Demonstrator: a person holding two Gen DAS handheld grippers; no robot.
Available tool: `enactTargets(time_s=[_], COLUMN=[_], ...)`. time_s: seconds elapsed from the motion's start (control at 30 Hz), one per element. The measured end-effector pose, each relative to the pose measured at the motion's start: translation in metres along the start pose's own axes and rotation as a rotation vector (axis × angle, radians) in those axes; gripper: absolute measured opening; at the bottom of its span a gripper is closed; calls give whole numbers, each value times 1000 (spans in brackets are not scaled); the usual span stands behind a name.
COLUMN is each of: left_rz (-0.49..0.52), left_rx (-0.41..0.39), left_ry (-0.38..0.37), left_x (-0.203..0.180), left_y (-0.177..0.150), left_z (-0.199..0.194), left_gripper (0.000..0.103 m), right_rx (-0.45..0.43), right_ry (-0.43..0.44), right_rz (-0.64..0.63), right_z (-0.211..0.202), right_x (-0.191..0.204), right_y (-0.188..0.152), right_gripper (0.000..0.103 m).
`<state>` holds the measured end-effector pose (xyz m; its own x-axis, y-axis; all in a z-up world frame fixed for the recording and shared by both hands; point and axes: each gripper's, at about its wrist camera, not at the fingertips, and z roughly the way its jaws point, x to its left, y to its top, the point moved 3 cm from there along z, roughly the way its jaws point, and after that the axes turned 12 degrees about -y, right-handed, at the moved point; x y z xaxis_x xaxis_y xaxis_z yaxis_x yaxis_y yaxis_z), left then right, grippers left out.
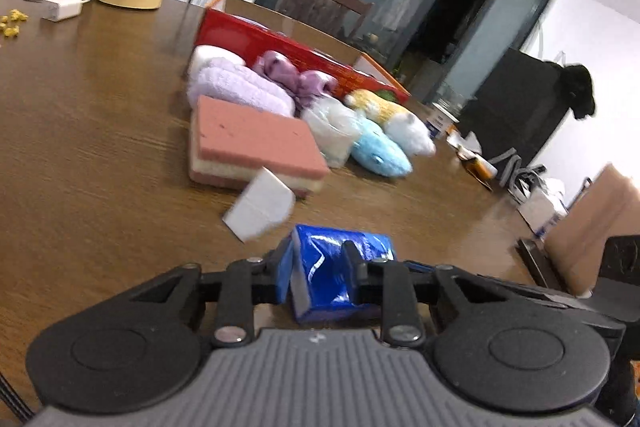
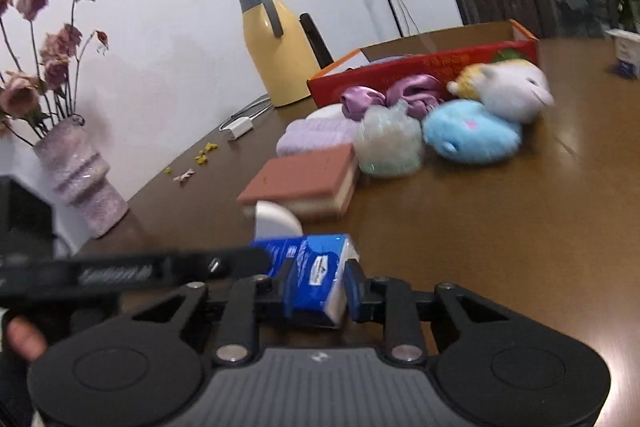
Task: Organize soft objects
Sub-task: 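Close both grippers on the blue-and-white milk carton, then carry the milk carton into the red box and open both grippers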
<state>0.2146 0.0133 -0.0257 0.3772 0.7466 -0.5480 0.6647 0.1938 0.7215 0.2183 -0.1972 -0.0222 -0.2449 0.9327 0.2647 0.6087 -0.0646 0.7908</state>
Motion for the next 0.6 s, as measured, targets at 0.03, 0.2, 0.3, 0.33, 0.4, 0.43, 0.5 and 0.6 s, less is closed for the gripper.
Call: enactTargets(time_s=[0.03, 0.2, 0.3, 0.33, 0.4, 0.43, 0.5, 0.6], left_rz=[12, 13, -29, -39, -22, 2, 48, 121], left_rx=[4, 21, 39, 43, 37, 22, -24, -82], left_ry=[-7, -2, -20, -20, -6, -5, -28, -89], left_x=[-4, -5, 1, 0, -7, -14, -26, -38], left_y=[-2, -1, 0, 0, 3, 9, 35, 101], left_z=[-1, 1, 5, 5, 5, 5, 8, 28], left_gripper=[31, 43, 31, 28, 25, 25, 25, 25], right_rx=[-14, -21, -10, -1, 16, 5, -49, -152], right_ry=[-21, -39, -11, 12, 36, 30, 27, 10], right_rz=[18, 98, 117, 117, 125, 124, 116, 79], right_z=[-5, 3, 11, 14, 14, 11, 2, -3], right_x=[-3, -19, -22, -21, -20, -20, -20, -27], right_y=[-3, 1, 2, 2, 4, 8, 29, 85], right_gripper=[27, 27, 27, 27, 23, 23, 23, 22])
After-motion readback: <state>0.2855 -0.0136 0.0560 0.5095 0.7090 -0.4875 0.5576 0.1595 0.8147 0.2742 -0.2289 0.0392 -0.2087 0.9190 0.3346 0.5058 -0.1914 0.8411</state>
